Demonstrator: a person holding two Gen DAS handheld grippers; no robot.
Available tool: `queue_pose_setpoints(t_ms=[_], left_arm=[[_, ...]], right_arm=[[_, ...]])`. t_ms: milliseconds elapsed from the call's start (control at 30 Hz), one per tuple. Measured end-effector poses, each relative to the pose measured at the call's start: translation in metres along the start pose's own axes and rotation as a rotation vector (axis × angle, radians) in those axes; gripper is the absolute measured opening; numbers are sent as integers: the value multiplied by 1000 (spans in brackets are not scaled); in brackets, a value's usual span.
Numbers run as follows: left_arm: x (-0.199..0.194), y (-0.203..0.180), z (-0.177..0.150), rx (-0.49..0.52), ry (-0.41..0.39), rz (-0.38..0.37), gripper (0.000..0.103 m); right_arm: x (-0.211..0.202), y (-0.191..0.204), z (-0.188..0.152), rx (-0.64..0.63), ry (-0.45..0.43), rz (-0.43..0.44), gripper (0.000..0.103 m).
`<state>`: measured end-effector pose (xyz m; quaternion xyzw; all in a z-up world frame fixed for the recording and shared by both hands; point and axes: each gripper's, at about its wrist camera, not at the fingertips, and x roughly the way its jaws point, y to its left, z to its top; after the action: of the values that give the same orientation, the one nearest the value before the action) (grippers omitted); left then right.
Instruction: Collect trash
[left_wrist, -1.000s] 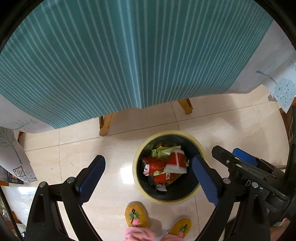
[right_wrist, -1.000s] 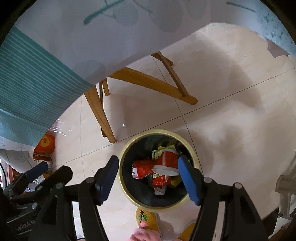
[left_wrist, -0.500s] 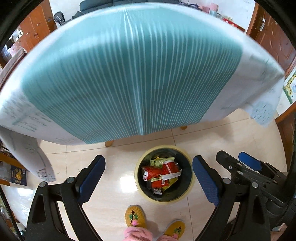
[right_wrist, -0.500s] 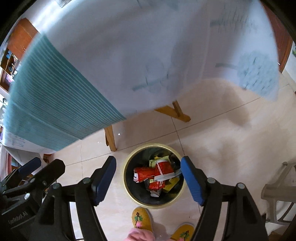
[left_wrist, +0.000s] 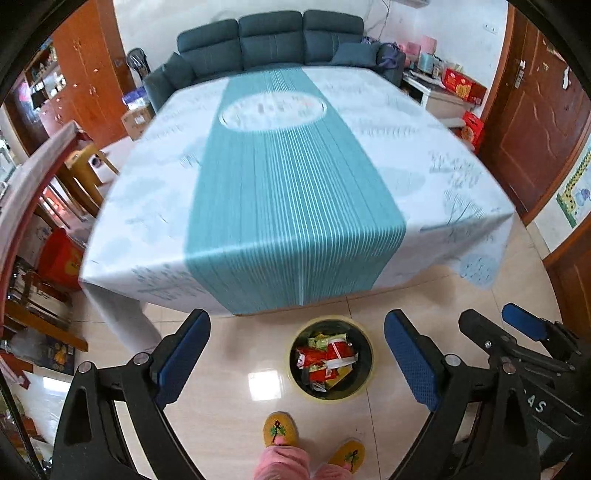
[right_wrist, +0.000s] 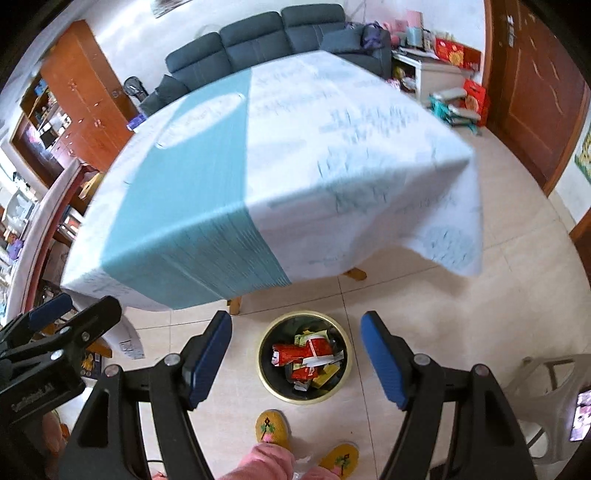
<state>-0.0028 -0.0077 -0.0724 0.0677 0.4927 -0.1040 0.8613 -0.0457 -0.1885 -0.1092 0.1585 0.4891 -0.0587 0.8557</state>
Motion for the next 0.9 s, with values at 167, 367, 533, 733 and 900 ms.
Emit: queue_pose_setpoints(t_ms=[167, 367, 533, 733, 900], left_arm=[[-46, 2, 18, -29, -46, 9, 94], [-86, 6, 31, -67, -92, 47, 94], [-101, 8, 32, -105, -102, 59, 94], [-100, 11, 37, -142, -108, 86, 94], [-96, 10, 37, -168, -106, 100, 94]], right_arm=[[-47, 17, 18, -52, -30, 19, 73], [-83, 30, 37, -91, -59, 36, 73], [-99, 38, 46, -116, -92, 48, 73], [-102, 42, 53, -145, -106, 49, 73], [-100, 45, 53, -173, -103, 51, 73]])
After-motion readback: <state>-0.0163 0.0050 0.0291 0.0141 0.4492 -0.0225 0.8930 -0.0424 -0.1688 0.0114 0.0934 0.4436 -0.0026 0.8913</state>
